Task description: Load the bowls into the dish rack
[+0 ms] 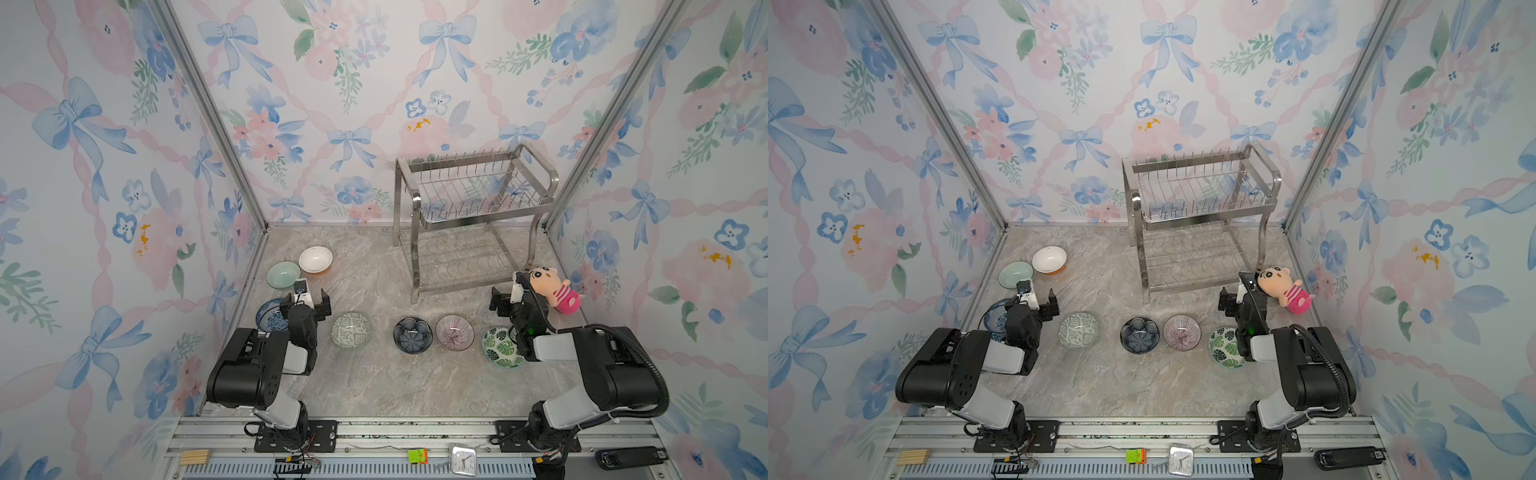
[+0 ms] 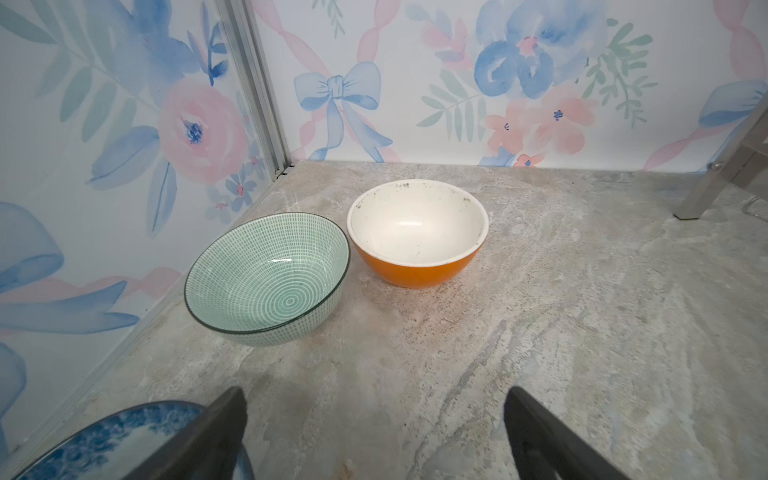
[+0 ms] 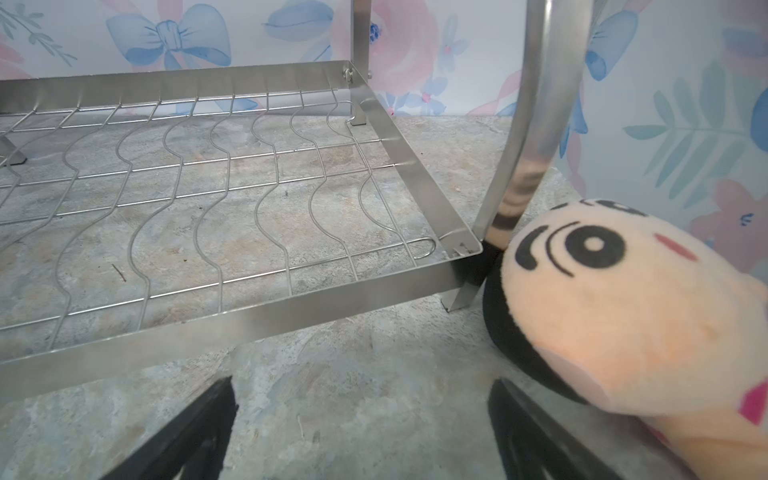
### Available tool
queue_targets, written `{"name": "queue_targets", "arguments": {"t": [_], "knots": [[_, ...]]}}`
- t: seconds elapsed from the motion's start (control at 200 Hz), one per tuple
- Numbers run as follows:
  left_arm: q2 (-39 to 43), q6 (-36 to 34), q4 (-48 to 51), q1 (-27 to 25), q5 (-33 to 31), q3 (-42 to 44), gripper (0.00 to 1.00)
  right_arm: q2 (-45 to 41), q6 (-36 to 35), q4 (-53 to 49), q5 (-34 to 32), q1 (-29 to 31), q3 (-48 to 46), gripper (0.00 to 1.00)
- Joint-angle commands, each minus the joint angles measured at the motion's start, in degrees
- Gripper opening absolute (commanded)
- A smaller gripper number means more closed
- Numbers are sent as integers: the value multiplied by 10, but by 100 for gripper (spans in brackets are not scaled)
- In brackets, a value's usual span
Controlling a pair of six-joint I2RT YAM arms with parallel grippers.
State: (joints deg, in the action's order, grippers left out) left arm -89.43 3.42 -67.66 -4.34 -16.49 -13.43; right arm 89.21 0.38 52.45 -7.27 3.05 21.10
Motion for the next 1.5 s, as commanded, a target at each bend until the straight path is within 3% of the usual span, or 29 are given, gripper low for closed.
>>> {"name": "queue_targets", "arguments": {"t": [0.0,1.045,1.345,1.415,1.445,1.495], "knots": [[5,-2,-6,3,-4,-2,98,-3,-4,-1,2,-1,12,96],[5,-3,-6,3,-2,-1,98,-3,-4,-1,4,-3,11,97],[7,1,-5,8,9,-2,98,-4,-3,4,-27,6,10,97],[8,1,-6,6,-4,-2,98,-21,4,-12,-89,16,12,97],[14,7,2,-2,-43,-5,98,-38,7,-23,-97,18,11,97],[24,6,15,-4,-38,-5,98,-64,7,-49,-102,17,9,96]]}}
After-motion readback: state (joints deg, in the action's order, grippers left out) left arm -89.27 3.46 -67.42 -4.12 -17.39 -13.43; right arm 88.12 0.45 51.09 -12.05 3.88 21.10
